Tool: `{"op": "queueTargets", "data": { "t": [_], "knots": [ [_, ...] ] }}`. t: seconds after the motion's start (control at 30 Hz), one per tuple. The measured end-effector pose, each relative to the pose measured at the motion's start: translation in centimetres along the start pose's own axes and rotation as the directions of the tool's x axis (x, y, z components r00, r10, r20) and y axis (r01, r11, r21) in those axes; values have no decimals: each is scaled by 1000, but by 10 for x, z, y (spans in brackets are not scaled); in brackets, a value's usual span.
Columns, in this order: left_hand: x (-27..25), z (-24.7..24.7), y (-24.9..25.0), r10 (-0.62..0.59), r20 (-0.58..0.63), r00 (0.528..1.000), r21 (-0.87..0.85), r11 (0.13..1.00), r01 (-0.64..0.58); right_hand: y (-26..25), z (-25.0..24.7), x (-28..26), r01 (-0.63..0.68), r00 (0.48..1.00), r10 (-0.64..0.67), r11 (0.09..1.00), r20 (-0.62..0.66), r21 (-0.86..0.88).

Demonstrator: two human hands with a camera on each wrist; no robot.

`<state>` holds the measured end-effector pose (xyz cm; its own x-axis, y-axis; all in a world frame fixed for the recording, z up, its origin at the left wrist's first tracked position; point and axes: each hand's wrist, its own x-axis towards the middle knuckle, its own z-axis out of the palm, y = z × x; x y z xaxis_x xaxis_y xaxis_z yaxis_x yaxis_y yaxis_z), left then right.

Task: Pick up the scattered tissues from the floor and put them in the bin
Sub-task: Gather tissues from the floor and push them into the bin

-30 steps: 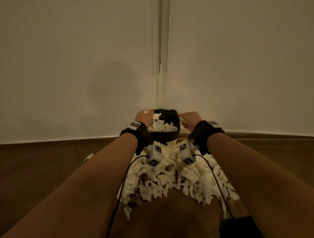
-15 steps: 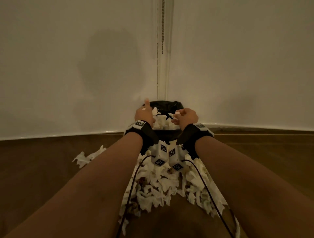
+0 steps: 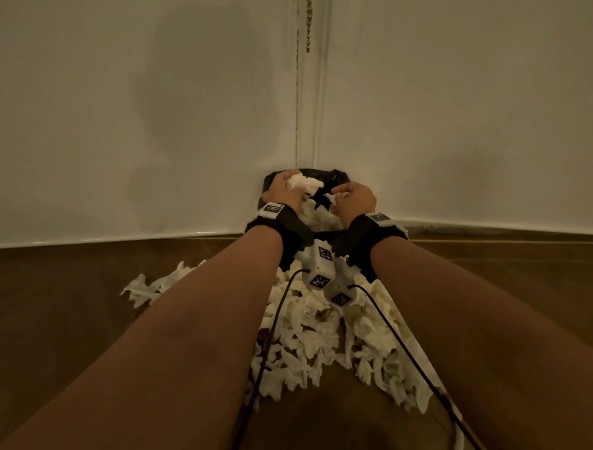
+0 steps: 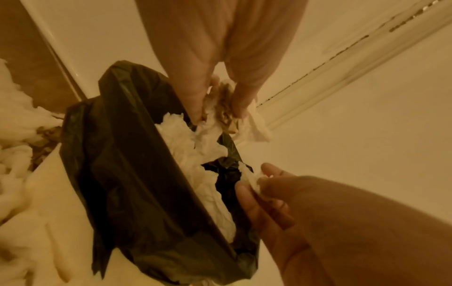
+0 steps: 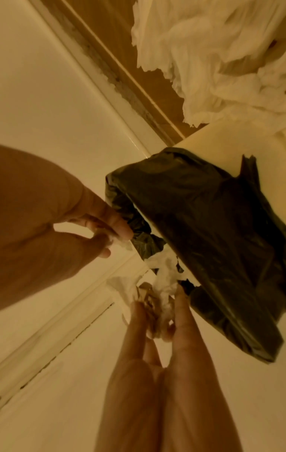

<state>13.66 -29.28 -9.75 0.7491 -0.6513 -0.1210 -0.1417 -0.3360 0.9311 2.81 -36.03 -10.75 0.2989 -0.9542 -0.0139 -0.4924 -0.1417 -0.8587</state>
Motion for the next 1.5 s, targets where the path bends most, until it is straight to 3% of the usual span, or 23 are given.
{"op": "queueTargets", "data": {
  "t": [0.2, 0.47, 0.57, 0.73, 0.83, 0.93, 1.2, 1.33, 1.43, 1.5],
  "knots": [
    [1, 1, -4, 80, 20, 997, 5, 997, -80, 0, 5, 0, 9, 991, 0, 998, 132, -68],
    [3, 2, -7, 58, 35, 998, 67, 996, -61, 3, -1, 2, 99, 944, -27, 974, 328, -203],
    [2, -4, -5, 41, 9, 999, 10, 999, -41, 4, -8, 6, 74, 959, -6, 971, 284, -227],
    [-7, -21, 9, 79, -62, 995, -24, 996, -81, -9, -30, -2, 39, 998, -29, 984, 58, -177],
    [-30, -31, 9, 71, -83, 994, -122, 989, -81, -9, -45, -24, 44, 999, -43, 988, 9, -146],
    [-64, -40, -5, 79, -84, 993, -23, 996, -81, -2, -53, -54, 57, 998, -51, 985, 35, -163],
    [-139, -61, -73, -30, 171, 985, 282, 959, -20, 30, -47, -130, 9, 973, 39, 979, 229, -204],
    [-172, -60, -117, -60, 199, 978, 543, 838, -59, 57, -32, -163, -53, 943, 154, 945, 295, -324],
    [-196, -51, -149, -83, 240, 967, 639, 763, -93, 79, -21, -185, -85, 919, 227, 913, 322, -400],
    [-205, -43, -168, -128, 303, 944, 732, 666, -144, 94, -14, -198, -105, 892, 273, 900, 361, -422]
  ]
}}
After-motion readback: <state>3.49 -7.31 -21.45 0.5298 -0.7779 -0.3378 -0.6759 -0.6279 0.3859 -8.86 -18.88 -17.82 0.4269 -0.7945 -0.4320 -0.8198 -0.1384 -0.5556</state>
